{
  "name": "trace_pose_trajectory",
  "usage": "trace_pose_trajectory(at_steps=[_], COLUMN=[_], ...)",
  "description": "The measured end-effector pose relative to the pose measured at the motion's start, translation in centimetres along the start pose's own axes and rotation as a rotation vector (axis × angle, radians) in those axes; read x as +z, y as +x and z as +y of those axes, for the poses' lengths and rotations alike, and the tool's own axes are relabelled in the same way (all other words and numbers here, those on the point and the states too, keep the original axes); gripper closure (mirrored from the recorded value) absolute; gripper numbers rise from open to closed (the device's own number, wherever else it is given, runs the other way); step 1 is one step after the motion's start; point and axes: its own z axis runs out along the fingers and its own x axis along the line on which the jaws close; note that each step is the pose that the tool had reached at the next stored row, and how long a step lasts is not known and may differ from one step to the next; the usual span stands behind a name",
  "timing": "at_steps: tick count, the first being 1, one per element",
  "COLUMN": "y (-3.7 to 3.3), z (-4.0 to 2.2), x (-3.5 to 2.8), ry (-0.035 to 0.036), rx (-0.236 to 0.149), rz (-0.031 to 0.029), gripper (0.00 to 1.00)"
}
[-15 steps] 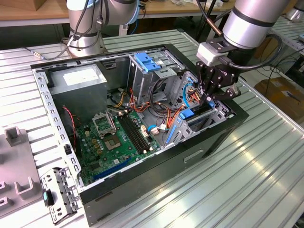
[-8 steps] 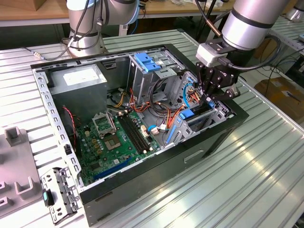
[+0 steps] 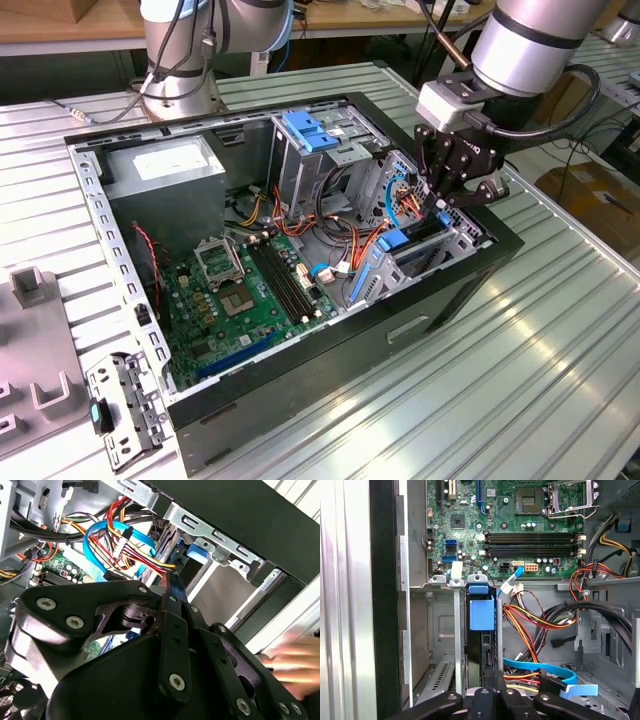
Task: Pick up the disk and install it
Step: 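Insert the first disk wire, then insert the second disk wire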
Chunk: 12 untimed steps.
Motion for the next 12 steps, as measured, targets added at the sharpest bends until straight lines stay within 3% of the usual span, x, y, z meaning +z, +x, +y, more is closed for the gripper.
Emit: trace_pose_trajectory(at_steps=[12], y=[-0.03], z=[0.00], x=[0.00], ry=[0.0000], rx=[0.000], rz=[-0.0001], gripper=[0.90])
